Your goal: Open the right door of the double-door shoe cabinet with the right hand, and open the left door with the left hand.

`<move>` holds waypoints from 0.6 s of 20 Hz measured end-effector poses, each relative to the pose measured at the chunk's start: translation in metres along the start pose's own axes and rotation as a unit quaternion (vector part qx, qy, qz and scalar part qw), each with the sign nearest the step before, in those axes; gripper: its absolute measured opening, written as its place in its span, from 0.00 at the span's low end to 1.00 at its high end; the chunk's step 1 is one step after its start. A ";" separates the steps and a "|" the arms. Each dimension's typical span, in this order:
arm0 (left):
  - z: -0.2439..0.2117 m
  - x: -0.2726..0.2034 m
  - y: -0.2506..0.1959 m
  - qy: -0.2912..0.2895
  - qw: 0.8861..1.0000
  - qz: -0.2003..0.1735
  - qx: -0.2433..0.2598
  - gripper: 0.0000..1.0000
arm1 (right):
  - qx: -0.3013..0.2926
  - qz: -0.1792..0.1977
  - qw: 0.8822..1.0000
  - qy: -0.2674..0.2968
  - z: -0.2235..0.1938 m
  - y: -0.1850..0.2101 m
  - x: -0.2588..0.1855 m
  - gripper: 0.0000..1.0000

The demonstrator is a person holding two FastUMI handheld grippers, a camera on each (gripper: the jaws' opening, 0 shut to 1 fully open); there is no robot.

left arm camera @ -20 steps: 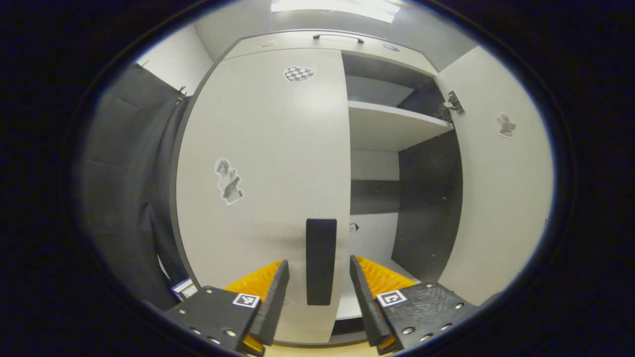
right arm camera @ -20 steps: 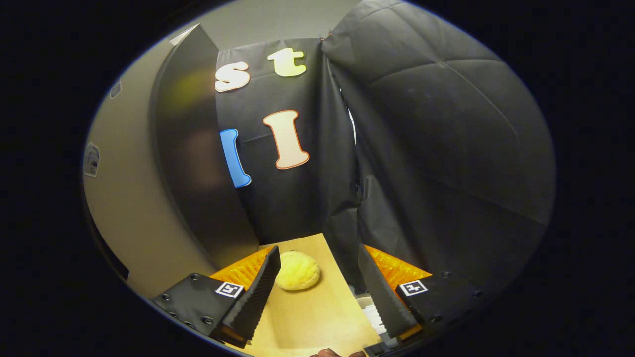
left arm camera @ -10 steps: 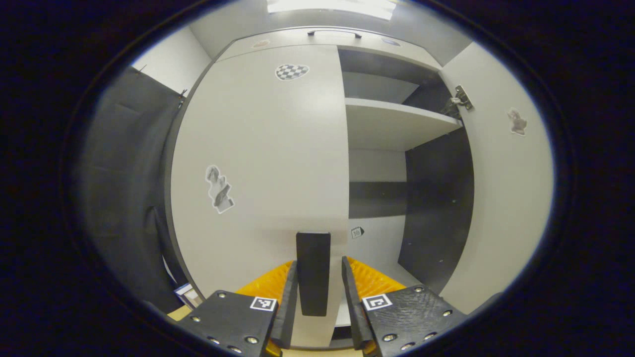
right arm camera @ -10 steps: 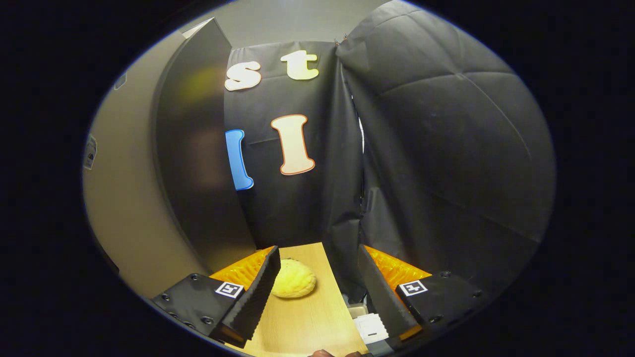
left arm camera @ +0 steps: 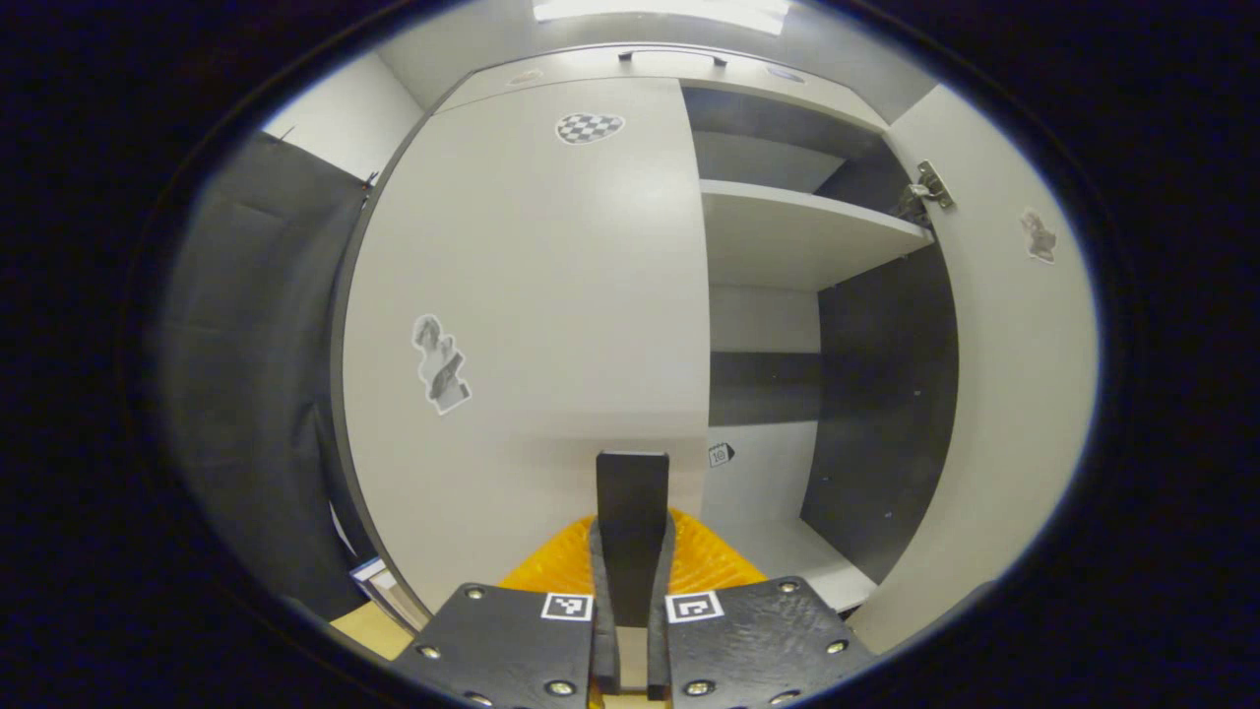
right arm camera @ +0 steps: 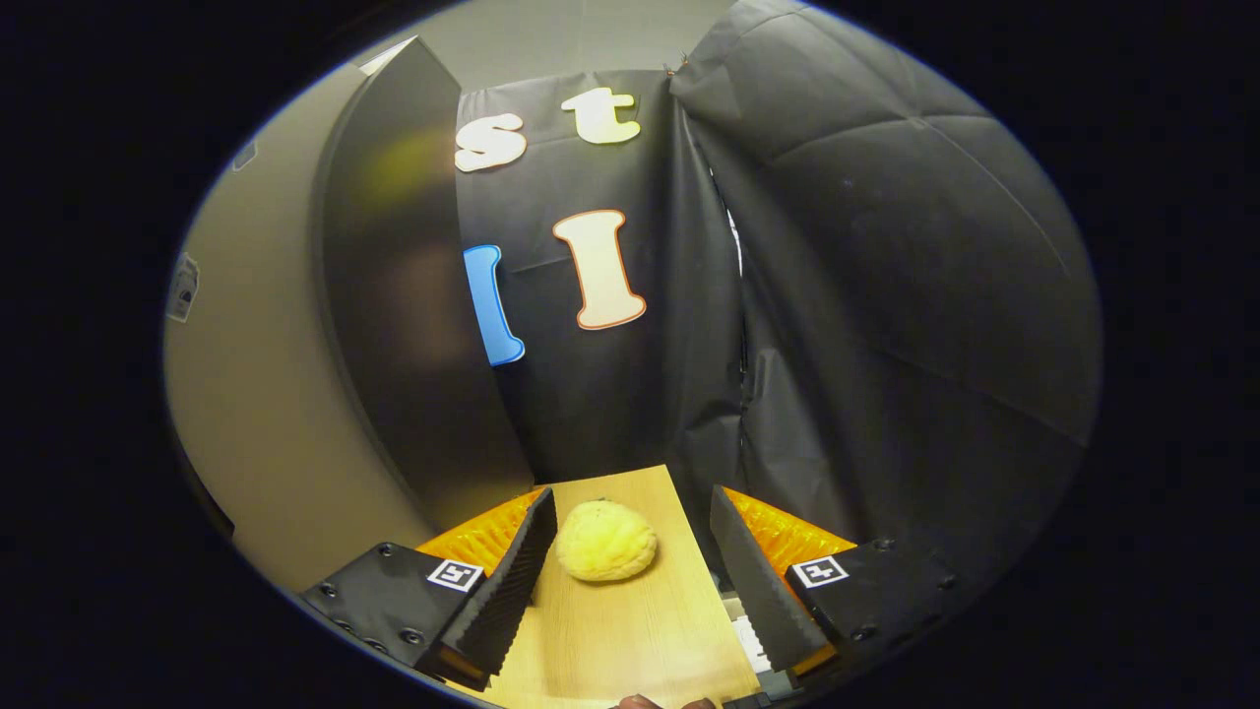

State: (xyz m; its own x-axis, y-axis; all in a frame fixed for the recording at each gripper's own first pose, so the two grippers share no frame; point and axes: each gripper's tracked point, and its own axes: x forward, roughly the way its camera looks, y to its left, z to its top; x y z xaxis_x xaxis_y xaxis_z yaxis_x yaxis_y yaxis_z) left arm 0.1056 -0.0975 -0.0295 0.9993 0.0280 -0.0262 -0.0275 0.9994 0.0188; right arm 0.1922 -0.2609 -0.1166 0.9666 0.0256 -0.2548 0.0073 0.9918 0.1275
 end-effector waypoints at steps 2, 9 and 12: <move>-0.001 -0.003 -0.002 -0.004 1.000 0.000 -0.007 0.06 | -0.006 0.006 1.000 0.001 -0.002 0.004 -0.004 0.92; -0.001 -0.009 -0.004 -0.007 1.000 -0.010 -0.018 0.06 | -0.003 -0.002 1.000 0.006 -0.003 0.005 -0.023 0.98; -0.001 -0.018 -0.005 -0.005 0.999 -0.026 -0.024 0.06 | -0.002 -0.012 1.000 -0.007 0.006 0.012 -0.038 0.98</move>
State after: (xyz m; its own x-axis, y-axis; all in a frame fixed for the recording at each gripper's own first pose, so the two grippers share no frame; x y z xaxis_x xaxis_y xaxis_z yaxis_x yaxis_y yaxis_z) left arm 0.0880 -0.1034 -0.0306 0.9996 -0.0242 -0.0149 0.0237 0.9993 -0.0299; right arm 0.1566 -0.2504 -0.1000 0.9699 0.0009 -0.2436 0.0286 0.9927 0.1173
